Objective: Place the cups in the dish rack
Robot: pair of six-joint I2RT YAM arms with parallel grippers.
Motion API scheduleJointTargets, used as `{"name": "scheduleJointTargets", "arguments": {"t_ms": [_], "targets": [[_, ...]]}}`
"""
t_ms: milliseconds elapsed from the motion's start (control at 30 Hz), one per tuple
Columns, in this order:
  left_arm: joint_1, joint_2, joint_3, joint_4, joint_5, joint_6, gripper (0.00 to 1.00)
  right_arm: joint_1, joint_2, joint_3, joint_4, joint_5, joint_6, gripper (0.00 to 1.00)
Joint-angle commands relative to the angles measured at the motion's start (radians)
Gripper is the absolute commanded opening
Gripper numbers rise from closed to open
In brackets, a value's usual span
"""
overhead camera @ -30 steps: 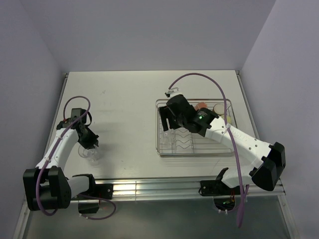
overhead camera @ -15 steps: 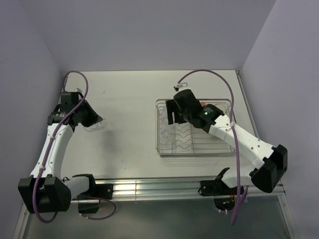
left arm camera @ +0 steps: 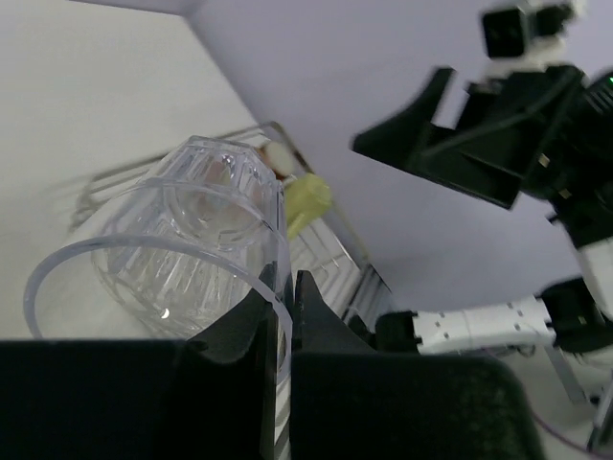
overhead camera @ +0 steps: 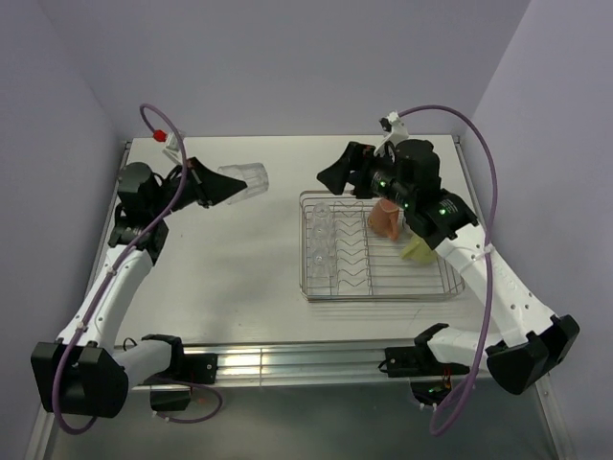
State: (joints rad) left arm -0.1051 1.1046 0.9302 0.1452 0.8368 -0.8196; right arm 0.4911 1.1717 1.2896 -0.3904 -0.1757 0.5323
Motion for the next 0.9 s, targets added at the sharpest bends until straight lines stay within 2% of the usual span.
{"name": "scheduleJointTargets", "arguments": {"t_ms": [0,133,433,667,867], "targets": [[-0.083,0.000,-0.008,0.341,0.140,-0.082,0.00,-0.020,-0.009,-0.053,0.178,-0.244,0.077,0.95],[-0.169,0.008,-0.019,0.416,0.139,-0.073,0.00,-0.023,-0.004,-0.127,0.385,-0.386,0.167,0.98],[-0.196,0.017,-0.022,0.470,0.162,-0.104,0.00,-0.022,0.005,-0.245,0.686,-0.508,0.311,1.00],[-0.220,0.034,-0.018,0.507,0.170,-0.131,0.00,-0.010,0.031,-0.276,0.788,-0.541,0.359,1.00],[-0.252,0.047,-0.005,0.560,0.173,-0.159,0.00,0.024,0.055,-0.259,0.769,-0.527,0.325,1.00]]}}
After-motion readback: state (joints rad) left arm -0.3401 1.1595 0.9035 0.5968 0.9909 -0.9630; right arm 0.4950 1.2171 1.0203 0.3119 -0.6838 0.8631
